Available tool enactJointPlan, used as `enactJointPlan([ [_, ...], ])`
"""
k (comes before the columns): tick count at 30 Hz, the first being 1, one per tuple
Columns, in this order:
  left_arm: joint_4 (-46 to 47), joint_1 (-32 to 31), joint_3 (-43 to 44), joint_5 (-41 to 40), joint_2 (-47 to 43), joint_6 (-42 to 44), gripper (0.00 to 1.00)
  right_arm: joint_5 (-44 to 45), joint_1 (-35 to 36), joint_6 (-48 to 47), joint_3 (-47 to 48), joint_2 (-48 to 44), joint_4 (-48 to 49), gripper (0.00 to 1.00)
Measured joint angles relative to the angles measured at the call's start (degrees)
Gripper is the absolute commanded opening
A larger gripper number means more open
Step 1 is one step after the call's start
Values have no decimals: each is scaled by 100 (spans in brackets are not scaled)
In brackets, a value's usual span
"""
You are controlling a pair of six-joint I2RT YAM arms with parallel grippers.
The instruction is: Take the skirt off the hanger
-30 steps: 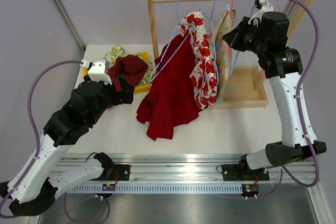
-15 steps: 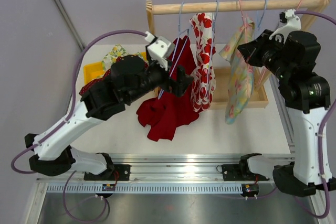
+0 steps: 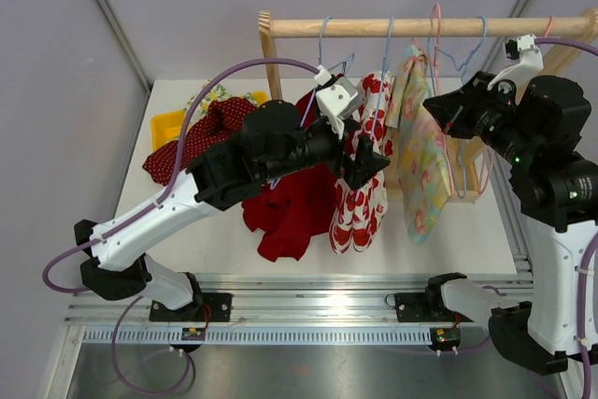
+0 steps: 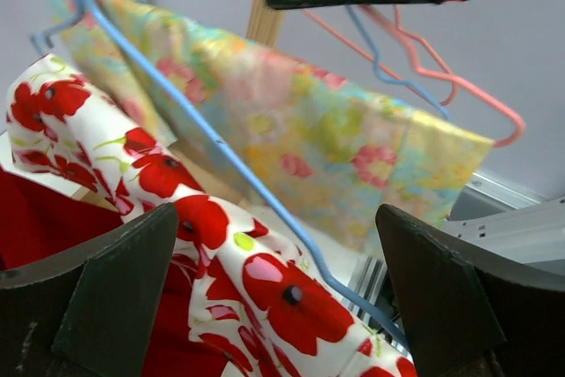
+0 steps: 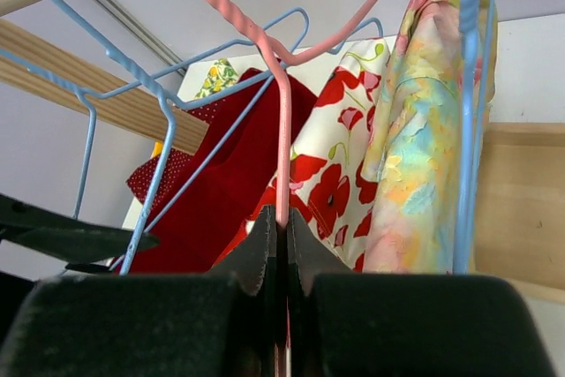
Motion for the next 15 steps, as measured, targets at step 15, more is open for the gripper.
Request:
enactJointPlan([
  [15,262,-98,-525,44,-223,39,99,-186,7,96,955,1176,664,0],
])
